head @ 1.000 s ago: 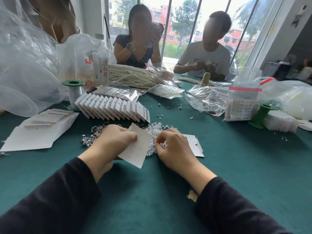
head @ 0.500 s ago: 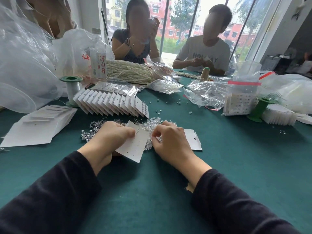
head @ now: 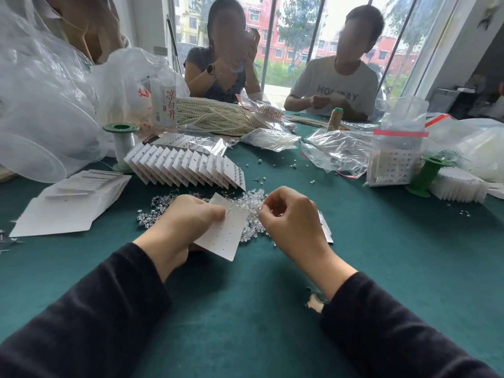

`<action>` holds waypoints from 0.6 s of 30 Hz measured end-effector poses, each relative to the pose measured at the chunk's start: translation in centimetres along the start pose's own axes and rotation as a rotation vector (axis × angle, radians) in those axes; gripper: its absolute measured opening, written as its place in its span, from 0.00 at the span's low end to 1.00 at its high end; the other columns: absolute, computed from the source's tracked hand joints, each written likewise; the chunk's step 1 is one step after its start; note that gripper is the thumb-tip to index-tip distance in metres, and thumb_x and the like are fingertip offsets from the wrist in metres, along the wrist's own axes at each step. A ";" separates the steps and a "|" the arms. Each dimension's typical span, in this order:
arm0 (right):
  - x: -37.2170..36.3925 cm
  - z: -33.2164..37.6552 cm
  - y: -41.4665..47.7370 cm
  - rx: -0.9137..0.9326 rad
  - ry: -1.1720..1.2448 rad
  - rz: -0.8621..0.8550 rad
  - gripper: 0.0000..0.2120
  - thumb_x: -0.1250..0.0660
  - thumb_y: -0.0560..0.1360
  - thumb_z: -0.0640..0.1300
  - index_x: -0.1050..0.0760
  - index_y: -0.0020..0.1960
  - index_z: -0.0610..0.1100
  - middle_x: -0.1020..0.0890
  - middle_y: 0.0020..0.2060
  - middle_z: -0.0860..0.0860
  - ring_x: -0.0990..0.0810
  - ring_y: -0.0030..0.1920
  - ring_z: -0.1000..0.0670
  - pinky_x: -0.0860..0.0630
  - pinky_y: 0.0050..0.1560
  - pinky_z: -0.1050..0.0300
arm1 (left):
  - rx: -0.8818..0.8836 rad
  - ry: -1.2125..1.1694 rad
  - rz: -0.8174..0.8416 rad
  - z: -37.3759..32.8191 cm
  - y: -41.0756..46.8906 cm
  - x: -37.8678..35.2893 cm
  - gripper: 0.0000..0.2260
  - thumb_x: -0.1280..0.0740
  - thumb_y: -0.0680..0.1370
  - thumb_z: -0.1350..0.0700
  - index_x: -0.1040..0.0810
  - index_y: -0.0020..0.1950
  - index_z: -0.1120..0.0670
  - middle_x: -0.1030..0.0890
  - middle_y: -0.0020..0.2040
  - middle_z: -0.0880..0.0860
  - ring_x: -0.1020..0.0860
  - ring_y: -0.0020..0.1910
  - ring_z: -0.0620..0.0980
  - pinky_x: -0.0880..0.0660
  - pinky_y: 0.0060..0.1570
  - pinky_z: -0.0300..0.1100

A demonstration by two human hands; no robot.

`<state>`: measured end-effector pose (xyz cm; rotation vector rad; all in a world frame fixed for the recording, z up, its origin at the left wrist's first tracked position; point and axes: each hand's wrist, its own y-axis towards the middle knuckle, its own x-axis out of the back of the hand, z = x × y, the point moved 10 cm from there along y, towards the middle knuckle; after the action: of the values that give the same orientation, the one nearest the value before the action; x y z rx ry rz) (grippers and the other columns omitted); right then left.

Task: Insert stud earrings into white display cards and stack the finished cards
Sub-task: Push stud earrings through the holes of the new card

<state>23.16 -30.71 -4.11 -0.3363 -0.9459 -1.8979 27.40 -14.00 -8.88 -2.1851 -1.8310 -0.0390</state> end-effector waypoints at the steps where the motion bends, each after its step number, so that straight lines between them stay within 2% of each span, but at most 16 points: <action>1: 0.0 -0.1 0.0 -0.014 0.020 -0.007 0.05 0.33 0.68 0.40 0.26 0.34 0.47 0.25 0.26 0.57 0.28 0.27 0.60 0.33 0.29 0.72 | -0.004 -0.008 0.005 0.0 0.0 -0.1 0.06 0.33 0.72 0.64 0.24 0.34 0.60 0.22 0.20 0.50 0.24 0.18 0.44 0.31 0.18 0.31; 6: -0.3 -1.1 0.0 -0.093 0.129 0.002 0.06 0.32 0.67 0.39 0.26 0.32 0.47 0.24 0.25 0.56 0.28 0.27 0.60 0.33 0.28 0.70 | -0.006 -0.027 0.022 0.0 -0.1 -0.5 0.03 0.34 0.73 0.64 0.23 0.39 0.61 0.21 0.32 0.56 0.24 0.19 0.43 0.29 0.19 0.31; 11: -0.5 -1.4 0.0 -0.130 0.187 0.019 0.07 0.32 0.67 0.39 0.26 0.32 0.47 0.23 0.26 0.56 0.27 0.27 0.60 0.31 0.28 0.69 | -0.003 -0.043 0.028 0.1 0.0 -0.5 0.04 0.34 0.73 0.64 0.23 0.39 0.60 0.21 0.31 0.56 0.23 0.20 0.44 0.27 0.20 0.33; 15: -0.7 -1.3 -0.2 -0.138 0.224 0.045 0.06 0.32 0.67 0.38 0.26 0.36 0.47 0.23 0.29 0.55 0.27 0.30 0.57 0.30 0.32 0.65 | -0.009 -0.046 0.030 0.1 -0.1 -0.6 0.03 0.34 0.73 0.64 0.23 0.40 0.59 0.20 0.32 0.55 0.22 0.21 0.45 0.27 0.21 0.33; 18: -1.0 -1.1 -0.2 -0.136 0.241 0.070 0.06 0.33 0.69 0.37 0.23 0.38 0.48 0.23 0.29 0.54 0.27 0.30 0.56 0.30 0.34 0.63 | -0.015 -0.064 0.031 0.1 -0.1 -0.7 0.05 0.33 0.73 0.64 0.23 0.37 0.59 0.21 0.27 0.53 0.23 0.20 0.43 0.29 0.19 0.32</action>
<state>23.62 -30.82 -5.50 -0.2118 -0.6398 -1.8926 27.15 -14.62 -9.05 -2.2496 -1.8356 0.0236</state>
